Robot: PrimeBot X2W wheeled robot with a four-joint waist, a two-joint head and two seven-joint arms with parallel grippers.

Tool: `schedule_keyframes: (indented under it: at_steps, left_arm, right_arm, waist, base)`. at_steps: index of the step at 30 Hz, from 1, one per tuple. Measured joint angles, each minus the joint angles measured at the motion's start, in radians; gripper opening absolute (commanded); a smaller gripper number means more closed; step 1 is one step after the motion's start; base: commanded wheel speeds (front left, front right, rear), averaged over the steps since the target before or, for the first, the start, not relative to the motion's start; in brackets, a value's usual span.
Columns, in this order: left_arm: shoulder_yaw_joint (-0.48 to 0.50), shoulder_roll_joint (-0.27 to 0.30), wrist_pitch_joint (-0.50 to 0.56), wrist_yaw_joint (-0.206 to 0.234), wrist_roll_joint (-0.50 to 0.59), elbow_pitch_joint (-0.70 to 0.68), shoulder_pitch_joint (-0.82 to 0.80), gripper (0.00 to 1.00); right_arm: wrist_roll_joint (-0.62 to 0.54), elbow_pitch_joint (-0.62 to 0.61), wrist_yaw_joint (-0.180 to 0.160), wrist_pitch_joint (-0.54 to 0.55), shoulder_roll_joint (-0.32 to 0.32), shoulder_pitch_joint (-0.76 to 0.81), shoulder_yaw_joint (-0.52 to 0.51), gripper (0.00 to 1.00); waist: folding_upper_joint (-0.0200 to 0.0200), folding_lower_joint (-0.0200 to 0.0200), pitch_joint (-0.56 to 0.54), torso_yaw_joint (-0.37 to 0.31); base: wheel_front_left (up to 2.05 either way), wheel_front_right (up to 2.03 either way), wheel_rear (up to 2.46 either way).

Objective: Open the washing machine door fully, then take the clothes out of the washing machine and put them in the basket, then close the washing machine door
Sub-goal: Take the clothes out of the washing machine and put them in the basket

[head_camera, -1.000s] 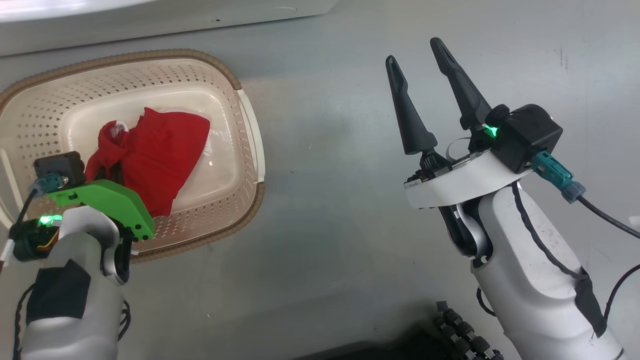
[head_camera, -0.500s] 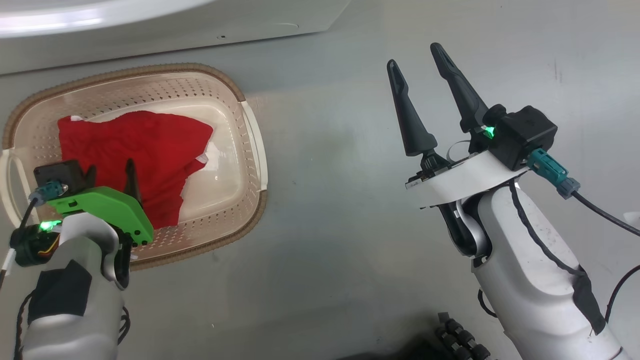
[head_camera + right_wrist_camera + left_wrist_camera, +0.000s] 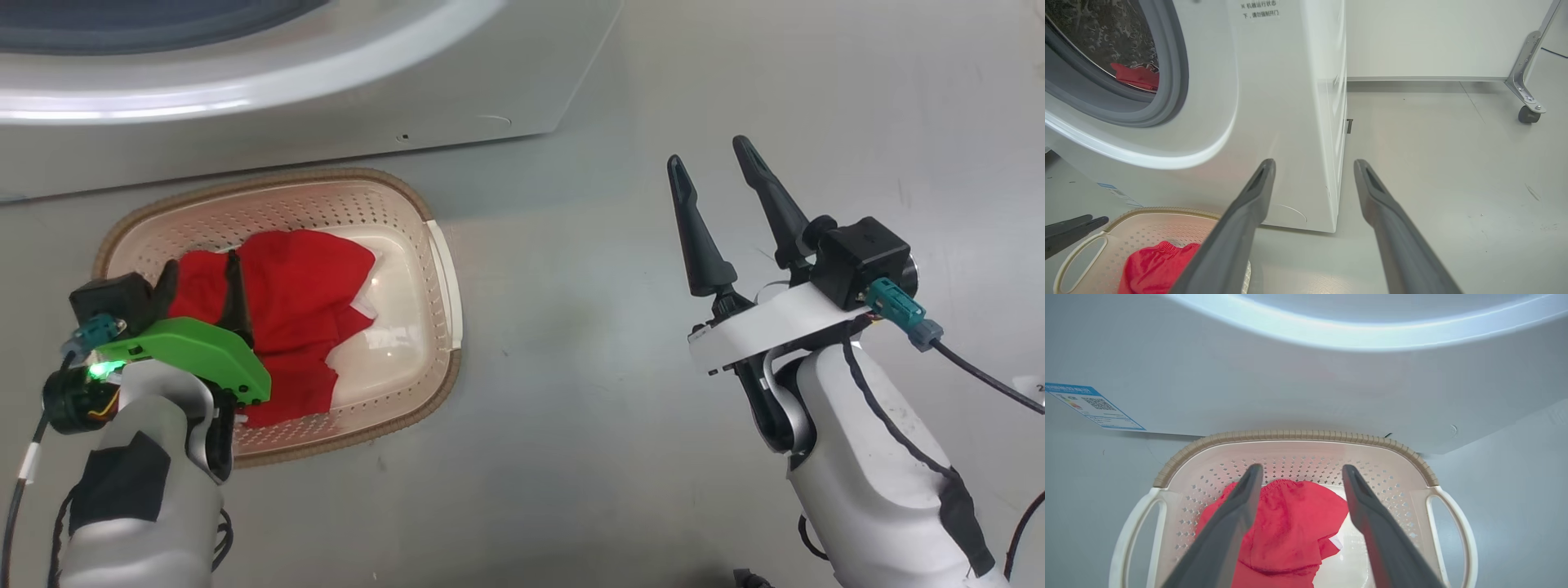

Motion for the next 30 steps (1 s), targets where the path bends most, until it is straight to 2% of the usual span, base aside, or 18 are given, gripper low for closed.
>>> schedule_keyframes:
  at_steps: [12, 30]
  left_arm:
    - [-0.014, -0.015, -0.019, -0.030, 0.004, -0.090, 0.064, 1.00]
    - [-0.011, -0.020, -0.022, -0.023, 0.056, -0.320, 0.205, 1.00]
  right_arm:
    - [-0.009, 0.041, 0.000, 0.000, 0.000, 0.089, -0.054, 1.00]
    - [-0.024, 0.076, 0.017, 0.000, 0.001, 0.208, -0.086, 1.00]
  waist:
    - [0.0000, 0.0000, -0.151, 0.051]
    - [0.0000, 0.0000, -0.356, 0.119]
  base:
    - [0.00, 0.00, 0.00]
    - [0.00, 0.00, 0.00]
